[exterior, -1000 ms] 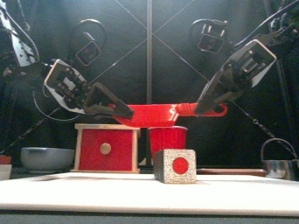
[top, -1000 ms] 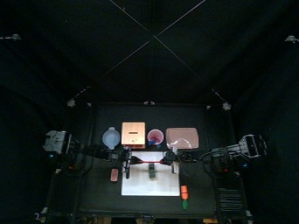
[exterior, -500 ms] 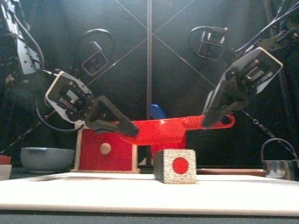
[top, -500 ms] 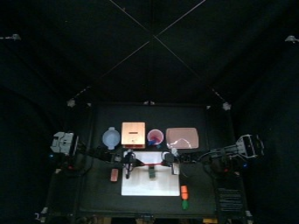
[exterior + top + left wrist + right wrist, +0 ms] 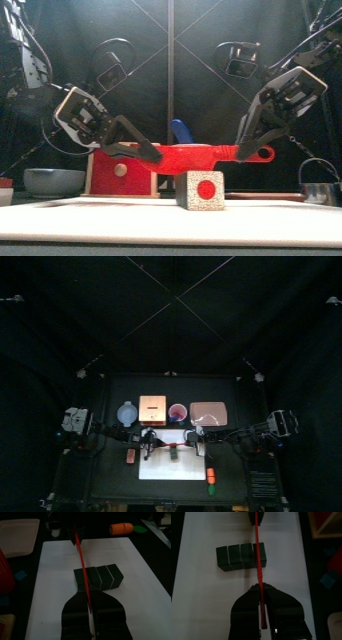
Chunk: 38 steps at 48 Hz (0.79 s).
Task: Cut the sushi into 4 pieces with the knife
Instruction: Cut the sushi into 4 pieces
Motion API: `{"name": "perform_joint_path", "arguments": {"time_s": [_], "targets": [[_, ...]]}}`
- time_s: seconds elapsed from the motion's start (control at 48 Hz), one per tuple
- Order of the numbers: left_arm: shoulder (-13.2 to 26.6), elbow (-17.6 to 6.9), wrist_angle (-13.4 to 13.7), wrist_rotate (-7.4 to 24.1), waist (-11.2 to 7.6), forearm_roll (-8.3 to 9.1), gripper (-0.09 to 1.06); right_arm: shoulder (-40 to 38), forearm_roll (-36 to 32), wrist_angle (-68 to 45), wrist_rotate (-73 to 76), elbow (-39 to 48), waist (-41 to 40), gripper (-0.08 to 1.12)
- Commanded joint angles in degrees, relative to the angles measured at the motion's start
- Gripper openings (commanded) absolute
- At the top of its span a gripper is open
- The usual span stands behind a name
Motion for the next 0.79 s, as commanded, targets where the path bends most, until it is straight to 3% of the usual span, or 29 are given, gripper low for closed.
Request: {"name": "perform_joint_path", "arguments": {"time_s": [0.021, 0.792], "targets": [[-0.1, -2.6, -0.6, 0.2, -1.41, 0.09, 0.20, 0.3, 0.3, -0.6, 0.0, -1.4, -0.8, 0.06], [2.7, -2.7, -0.2, 0.4, -2.72, -2.46, 0.20, 4.5, 1.7, -0.6, 0.0, -2.0, -0.4, 0.06]]}}
